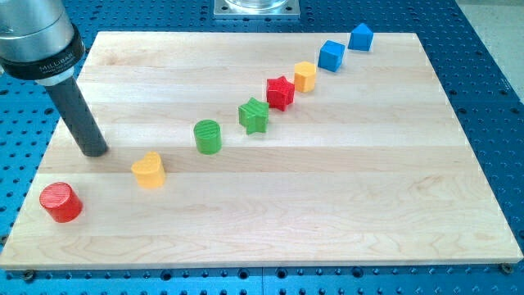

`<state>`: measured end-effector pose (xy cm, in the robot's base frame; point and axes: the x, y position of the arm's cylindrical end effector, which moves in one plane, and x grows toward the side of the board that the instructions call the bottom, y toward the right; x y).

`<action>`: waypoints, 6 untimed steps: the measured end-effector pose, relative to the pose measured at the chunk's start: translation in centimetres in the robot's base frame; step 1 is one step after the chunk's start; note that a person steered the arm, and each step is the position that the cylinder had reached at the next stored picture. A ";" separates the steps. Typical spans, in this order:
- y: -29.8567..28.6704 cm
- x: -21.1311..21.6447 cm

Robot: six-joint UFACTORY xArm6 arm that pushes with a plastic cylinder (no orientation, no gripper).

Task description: Move your arm diagonally top left to the red star

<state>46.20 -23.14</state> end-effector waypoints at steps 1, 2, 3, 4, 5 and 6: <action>0.0 0.0; 0.0 0.1; 0.2 0.2; 1.6 -1.7; 5.9 -8.7; 12.4 -16.4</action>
